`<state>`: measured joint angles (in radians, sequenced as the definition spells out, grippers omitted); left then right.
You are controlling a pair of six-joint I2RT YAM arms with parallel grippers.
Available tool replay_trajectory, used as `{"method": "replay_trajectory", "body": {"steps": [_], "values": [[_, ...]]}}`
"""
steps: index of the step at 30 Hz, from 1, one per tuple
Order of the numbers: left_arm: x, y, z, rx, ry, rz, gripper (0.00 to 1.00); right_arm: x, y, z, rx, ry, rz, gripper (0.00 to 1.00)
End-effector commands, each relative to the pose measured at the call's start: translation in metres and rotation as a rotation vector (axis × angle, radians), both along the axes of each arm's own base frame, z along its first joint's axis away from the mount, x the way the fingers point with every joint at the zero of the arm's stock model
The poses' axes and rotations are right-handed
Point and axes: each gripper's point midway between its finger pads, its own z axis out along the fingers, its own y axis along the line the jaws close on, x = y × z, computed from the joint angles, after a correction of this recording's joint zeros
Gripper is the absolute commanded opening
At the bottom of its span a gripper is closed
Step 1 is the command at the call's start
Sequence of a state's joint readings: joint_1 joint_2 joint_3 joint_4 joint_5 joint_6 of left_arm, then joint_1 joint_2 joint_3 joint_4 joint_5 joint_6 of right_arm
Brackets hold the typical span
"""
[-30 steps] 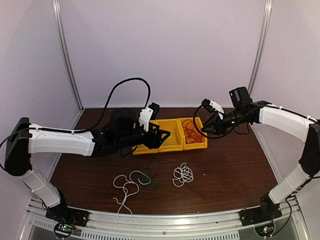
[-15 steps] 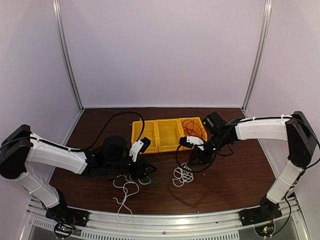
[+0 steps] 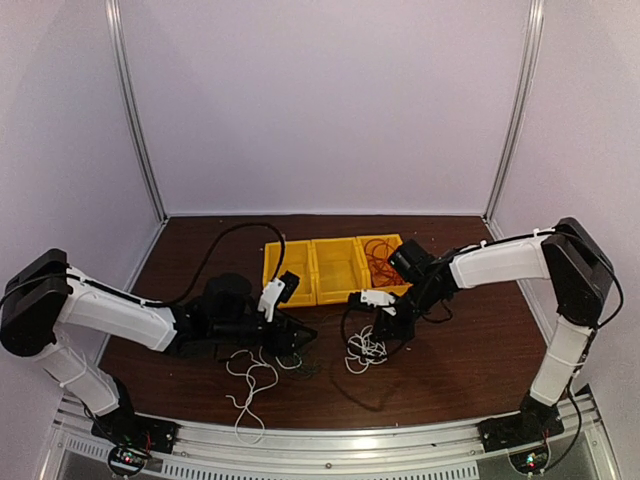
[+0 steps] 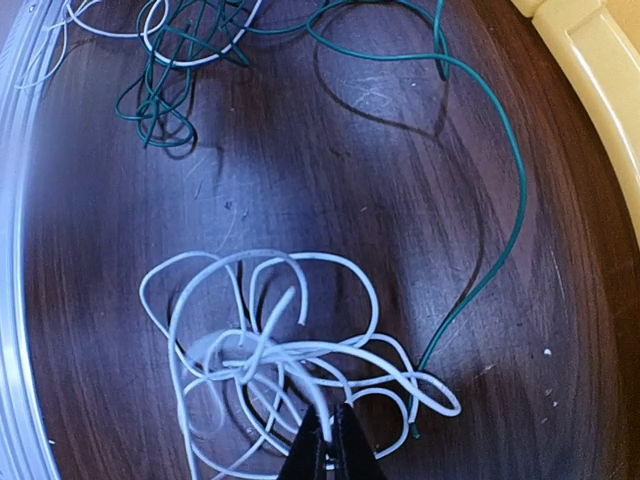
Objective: Untangle the cables
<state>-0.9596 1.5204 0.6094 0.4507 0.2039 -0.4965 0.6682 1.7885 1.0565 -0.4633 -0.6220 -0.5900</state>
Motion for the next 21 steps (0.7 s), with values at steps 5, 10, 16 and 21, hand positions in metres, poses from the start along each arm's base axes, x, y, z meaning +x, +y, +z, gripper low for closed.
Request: {"method": "replay_trajectory", "body": {"steps": [5,10,16,21], "values": [[0.002,-0.022,0.032,-0.128,-0.125,-0.024,0.60,0.008,0.015,0.081,0.124,-0.120,0.020,0.00],[0.003,-0.057,0.067,-0.229,-0.272,-0.082,0.65,-0.001,0.020,0.154,0.215,-0.148,0.052,0.00],[0.015,-0.094,0.096,-0.371,-0.346,-0.101,0.67,-0.004,0.025,0.197,0.291,-0.150,0.041,0.00],[0.040,-0.113,0.090,-0.390,-0.413,-0.026,0.53,-0.008,0.029,0.226,0.347,-0.154,0.050,0.00]]}}
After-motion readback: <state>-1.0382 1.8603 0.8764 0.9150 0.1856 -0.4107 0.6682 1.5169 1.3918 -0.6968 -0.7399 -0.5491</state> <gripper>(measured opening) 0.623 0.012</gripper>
